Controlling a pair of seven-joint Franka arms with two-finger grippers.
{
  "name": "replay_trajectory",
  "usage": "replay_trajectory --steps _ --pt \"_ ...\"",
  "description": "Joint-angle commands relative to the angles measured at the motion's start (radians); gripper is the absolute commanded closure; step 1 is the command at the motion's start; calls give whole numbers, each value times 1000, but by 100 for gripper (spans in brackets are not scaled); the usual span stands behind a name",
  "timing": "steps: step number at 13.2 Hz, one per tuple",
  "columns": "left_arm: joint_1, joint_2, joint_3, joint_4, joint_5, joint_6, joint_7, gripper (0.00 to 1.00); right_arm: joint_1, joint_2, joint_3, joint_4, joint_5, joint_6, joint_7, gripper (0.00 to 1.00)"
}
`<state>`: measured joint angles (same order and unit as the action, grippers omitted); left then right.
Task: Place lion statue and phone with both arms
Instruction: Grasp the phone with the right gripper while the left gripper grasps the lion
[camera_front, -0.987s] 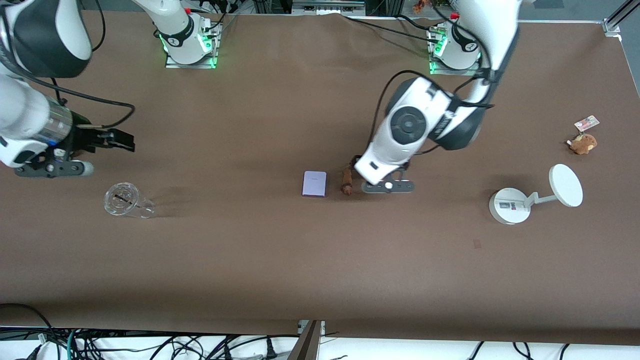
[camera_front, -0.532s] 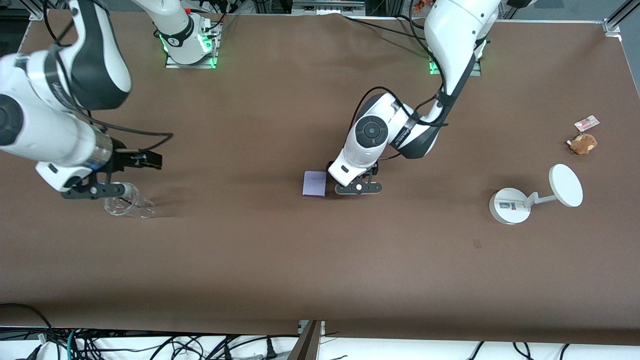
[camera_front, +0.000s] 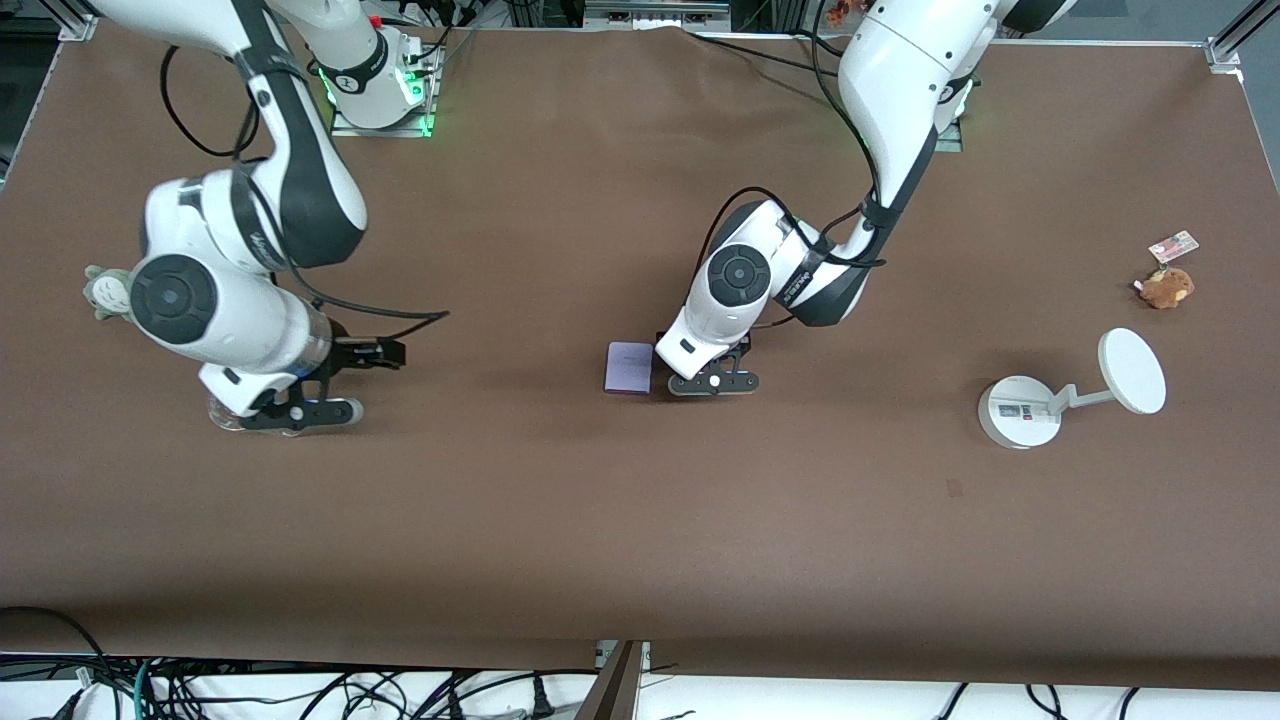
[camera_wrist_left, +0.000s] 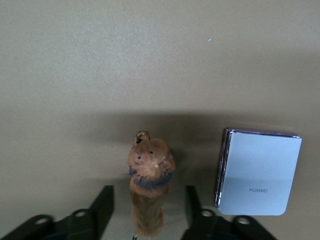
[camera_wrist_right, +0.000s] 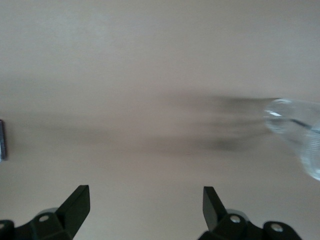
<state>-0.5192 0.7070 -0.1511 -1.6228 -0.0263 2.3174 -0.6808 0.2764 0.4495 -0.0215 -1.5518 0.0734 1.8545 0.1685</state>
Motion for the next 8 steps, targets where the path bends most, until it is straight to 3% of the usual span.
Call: replay_trajectory --steps 1,4,8 --pt "-13 8 13 14 2 4 7 95 35 50 -5 25 66 35 43 0" --pt "10 -20 22 17 2 -16 9 99 99 95 -5 25 60 106 147 0" --pt "144 -161 22 30 2 -275 162 100 190 161 -5 27 66 208 296 0"
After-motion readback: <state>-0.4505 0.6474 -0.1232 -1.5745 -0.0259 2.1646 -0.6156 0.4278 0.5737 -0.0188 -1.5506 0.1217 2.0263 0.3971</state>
